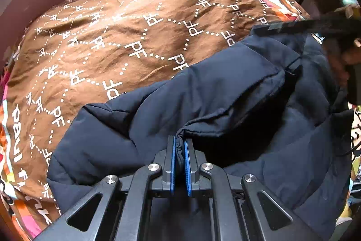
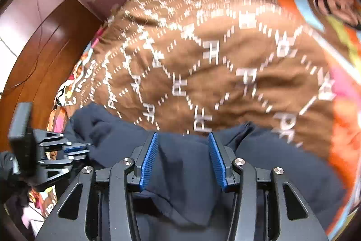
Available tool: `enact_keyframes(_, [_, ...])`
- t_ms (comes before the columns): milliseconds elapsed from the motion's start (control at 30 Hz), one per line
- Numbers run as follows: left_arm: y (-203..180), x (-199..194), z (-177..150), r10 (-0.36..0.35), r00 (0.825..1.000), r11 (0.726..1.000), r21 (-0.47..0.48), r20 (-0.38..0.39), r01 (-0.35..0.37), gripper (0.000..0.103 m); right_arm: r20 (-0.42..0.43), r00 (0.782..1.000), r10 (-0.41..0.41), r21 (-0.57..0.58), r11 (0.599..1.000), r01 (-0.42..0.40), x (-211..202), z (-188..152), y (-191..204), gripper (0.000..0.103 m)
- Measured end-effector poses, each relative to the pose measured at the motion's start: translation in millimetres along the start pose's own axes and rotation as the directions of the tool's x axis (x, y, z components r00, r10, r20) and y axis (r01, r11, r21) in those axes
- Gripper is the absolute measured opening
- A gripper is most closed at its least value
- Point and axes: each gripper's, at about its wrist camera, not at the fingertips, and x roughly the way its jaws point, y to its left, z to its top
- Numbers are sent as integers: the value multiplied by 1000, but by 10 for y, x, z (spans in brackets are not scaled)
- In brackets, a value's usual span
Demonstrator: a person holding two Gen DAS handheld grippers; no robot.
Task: Fold large clothes
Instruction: 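Lift the hem with both grippers and fold it toward the collar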
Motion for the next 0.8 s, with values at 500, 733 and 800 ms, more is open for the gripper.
enact_keyframes(500, [-45, -248, 355, -231, 955, 957, -134, 187, 258, 10, 28, 994, -104, -194, 975, 107, 21, -469, 219, 39])
enact_keyframes(733, [-87, 351, 295, -241, 969, 965, -116, -46, 234, 10, 57, 989, -134, -365, 919, 146, -153, -379, 482, 38])
enact_keyframes(800, [-96, 427, 230, -226, 971, 971, -98, -82, 218, 10, 48, 994, -103, -357, 927, 113, -175, -325, 513, 38])
